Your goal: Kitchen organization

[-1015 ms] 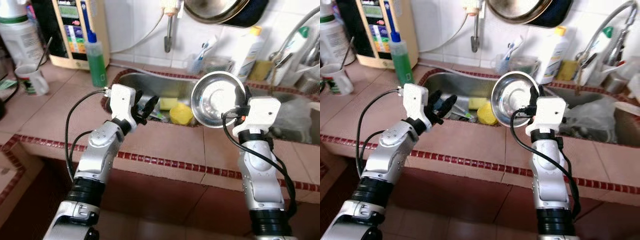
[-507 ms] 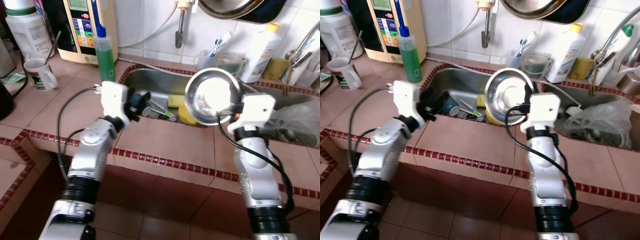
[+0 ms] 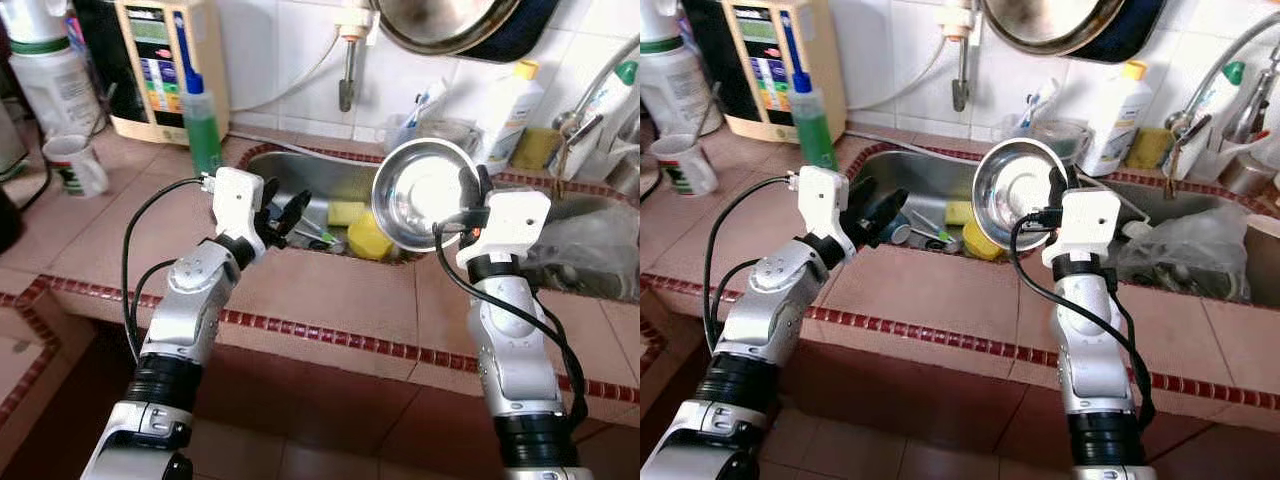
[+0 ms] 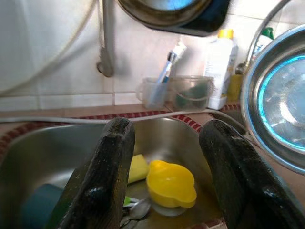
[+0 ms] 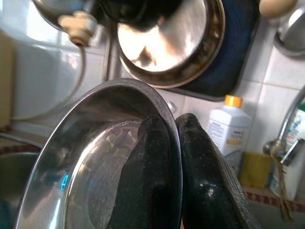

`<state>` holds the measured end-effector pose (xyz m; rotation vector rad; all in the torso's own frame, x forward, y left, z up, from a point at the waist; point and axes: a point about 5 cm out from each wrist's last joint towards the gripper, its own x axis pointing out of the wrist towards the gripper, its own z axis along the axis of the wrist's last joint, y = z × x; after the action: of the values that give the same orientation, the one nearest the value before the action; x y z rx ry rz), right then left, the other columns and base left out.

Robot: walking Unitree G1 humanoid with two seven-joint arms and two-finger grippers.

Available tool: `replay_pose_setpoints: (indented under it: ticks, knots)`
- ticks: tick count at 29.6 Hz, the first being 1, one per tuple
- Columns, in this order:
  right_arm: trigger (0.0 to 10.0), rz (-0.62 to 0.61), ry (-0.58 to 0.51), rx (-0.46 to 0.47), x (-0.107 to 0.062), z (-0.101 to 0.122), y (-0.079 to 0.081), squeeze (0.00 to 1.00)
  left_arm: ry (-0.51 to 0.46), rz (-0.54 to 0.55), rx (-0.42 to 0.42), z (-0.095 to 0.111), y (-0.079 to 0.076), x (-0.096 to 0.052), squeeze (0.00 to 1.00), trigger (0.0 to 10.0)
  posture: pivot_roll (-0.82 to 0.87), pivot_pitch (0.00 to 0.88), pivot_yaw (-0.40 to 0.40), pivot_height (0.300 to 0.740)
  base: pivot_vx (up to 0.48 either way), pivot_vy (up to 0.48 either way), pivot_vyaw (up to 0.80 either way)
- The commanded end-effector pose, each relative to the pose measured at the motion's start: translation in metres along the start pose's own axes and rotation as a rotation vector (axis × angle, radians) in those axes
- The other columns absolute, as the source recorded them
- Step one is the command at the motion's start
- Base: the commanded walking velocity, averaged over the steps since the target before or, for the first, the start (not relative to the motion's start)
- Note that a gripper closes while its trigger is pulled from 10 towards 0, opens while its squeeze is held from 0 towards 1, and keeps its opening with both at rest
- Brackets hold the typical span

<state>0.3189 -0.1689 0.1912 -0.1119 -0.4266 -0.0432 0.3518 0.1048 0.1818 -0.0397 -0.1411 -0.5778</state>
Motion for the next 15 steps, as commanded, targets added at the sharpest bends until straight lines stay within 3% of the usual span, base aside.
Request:
replay_pose_setpoints:
  ticks: [1, 15]
  knots:
    - [10.0, 0.013, -0.013, 0.009, 0.0021, 0.0024, 0.0040, 0.00, -0.006, 0.014, 0.027, 0.0041, 0.0055, -0.0019, 0.00, 10.0, 0.09, 0.012, -0.027, 0.740, 0.315, 0.000, 0.00]
    - [10.0, 0.024, -0.012, 0.005, 0.0031, 0.0021, 0.0059, 0.00, -0.009, 0.001, 0.032, 0.0041, 0.0036, -0.0010, 0.00, 10.0, 0.09, 0.004, -0.035, 0.740, 0.316, 0.000, 0.00]
